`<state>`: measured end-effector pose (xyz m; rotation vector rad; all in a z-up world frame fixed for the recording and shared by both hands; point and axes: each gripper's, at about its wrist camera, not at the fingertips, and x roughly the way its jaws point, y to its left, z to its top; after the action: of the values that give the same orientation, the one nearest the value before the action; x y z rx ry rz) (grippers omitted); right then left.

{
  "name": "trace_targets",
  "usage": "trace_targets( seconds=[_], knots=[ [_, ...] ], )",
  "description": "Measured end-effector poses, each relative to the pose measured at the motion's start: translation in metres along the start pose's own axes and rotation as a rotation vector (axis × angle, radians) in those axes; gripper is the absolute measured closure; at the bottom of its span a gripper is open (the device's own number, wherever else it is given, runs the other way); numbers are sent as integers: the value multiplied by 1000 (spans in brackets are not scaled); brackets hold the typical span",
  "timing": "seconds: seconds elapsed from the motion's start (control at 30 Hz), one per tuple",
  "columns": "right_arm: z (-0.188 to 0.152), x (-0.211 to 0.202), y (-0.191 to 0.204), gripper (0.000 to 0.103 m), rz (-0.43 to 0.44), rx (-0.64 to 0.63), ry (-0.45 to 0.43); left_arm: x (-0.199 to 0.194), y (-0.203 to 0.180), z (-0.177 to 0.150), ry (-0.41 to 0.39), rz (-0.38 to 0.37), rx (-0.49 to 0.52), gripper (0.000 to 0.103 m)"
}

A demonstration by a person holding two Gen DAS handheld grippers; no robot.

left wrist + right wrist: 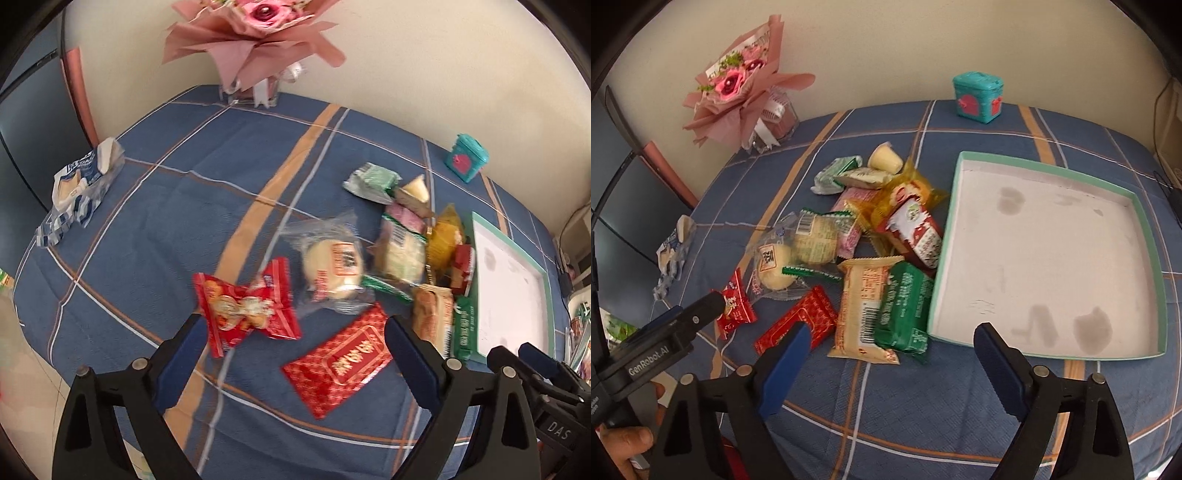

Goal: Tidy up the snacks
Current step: 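Move both tools down toward the red snack packets in the pile, then close the left tool on the red candy wrapper while the right tool approaches the red packet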

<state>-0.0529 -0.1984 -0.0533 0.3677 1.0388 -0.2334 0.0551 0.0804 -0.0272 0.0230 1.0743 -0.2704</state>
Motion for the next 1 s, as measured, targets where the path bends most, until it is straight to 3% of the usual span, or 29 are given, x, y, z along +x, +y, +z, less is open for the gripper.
trace_targets(
  seconds=[0.3, 0.83, 1.0],
  knots=[
    [5, 33, 12, 27, -32, -28, 90, 26, 41, 10, 58, -7, -72, 6],
    [12, 69, 73, 34, 42, -129, 153, 74, 56, 16, 144, -16, -81, 7],
    [6, 82, 91, 34, 56, -154, 197, 82, 58, 16, 163, -32, -84, 22]
  ],
)
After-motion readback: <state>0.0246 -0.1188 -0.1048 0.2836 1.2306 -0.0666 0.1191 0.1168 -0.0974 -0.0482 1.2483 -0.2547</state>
